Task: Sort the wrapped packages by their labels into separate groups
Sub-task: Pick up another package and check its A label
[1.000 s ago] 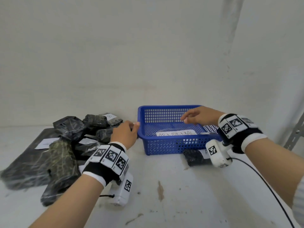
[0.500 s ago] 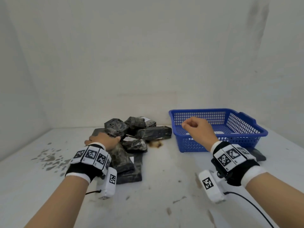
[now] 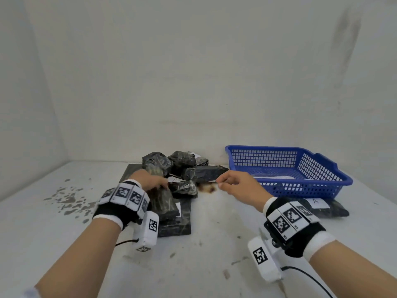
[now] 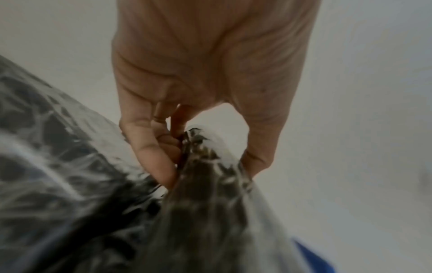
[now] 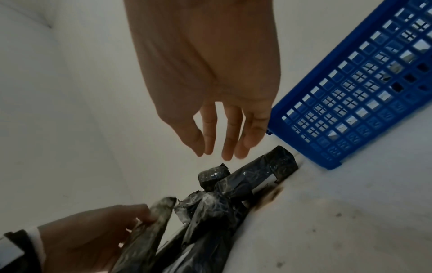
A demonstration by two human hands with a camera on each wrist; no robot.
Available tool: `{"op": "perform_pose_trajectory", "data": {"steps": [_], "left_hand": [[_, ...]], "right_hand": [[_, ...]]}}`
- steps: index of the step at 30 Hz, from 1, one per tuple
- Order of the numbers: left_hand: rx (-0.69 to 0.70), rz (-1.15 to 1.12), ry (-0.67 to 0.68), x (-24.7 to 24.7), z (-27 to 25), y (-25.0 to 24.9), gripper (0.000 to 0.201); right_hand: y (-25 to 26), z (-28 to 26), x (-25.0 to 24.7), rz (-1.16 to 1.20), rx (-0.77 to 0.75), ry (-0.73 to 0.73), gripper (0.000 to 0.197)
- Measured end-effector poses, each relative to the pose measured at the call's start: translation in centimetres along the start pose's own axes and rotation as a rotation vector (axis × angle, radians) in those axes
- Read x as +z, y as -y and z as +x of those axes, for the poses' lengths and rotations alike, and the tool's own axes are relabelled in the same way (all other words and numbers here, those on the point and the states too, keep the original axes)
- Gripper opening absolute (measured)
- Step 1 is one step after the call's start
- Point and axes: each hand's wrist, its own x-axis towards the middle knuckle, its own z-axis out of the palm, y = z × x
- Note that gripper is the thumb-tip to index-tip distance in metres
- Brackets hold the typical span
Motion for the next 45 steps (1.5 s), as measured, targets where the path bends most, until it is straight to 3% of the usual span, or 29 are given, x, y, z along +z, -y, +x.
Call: {"op": "perform_pose_trajectory", "data": {"steps": [2,4,8,10,12,14,15,17,18,21,23,27,29,32,36,45], "left_hand": [[0.079,-0.368,0.027,-0.5,-0.5,-0.3,0.034],[0.241,-0.611,0.041,-0.7,-1.4,-1.0,0.027],[0.579,-0.814,0.103,0.0,-3.3,-2.4,0.044],[0.682,-0.783,0.106,0.8,-3.3,-2.6,0.058],[0.717,-0.800,0.170,1.4,-3.3,-2.7,0.066],[0.706,-0.800,0.327,1.7,-3.2,-2.7,0.084],[0.683,-0.792,0.409,1.9,-3.5,-2.7,0.092],[0.614,-0.827,0.479,2.1,-4.0,-3.2,0.093],[0.591,-0.871,0.468,2.2,-4.2,-3.5,0.084],[0.588,-1.006,0.324,2.4,-4.8,-5.1,0.041],[0.616,-1.003,0.215,2.3,-4.8,-6.2,0.029],[0.708,-0.955,0.187,2.2,-5.8,-7.8,0.026],[0.735,-0.934,0.188,2.2,-6.2,-8.0,0.025],[0.763,-0.828,0.084,2.3,-6.7,-8.3,0.021],[0.770,-0.697,0.038,2.7,-7.6,-8.8,0.017],[0.712,-0.619,-0.077,2.9,-9.4,-9.5,0.044]], "right_hand": [[0.6,-0.6,0.1,0.041,0.004,0.071,0.012],[1.4,-1.0,0.3,0.167,0.051,0.139,0.036],[2.7,-1.3,1.0,0.714,0.223,0.338,0.061],[3.1,-0.9,1.1,0.970,0.218,0.289,0.055],[3.4,-0.5,0.8,1.137,0.162,0.139,0.031],[3.2,0.0,0.1,1.221,0.083,0.002,0.011],[3.0,0.2,-0.5,1.232,0.041,-0.041,0.013],[2.8,0.4,-1.7,1.200,-0.051,-0.100,0.029],[2.8,0.4,-2.4,1.164,-0.097,-0.123,0.037],[3.0,0.0,-4.4,0.987,-0.227,-0.159,0.054],[3.3,-0.4,-5.7,0.867,-0.287,-0.140,0.051],[3.6,-1.4,-7.9,0.721,-0.343,-0.168,0.032],[3.7,-2.1,-8.9,0.653,-0.369,-0.180,0.035],[4.1,-2.9,-9.8,0.507,-0.387,-0.177,0.044],[4.5,-3.1,-10.0,0.415,-0.404,-0.222,0.029],[5.7,-3.8,-9.3,0.391,-0.412,-0.284,0.032]]}}
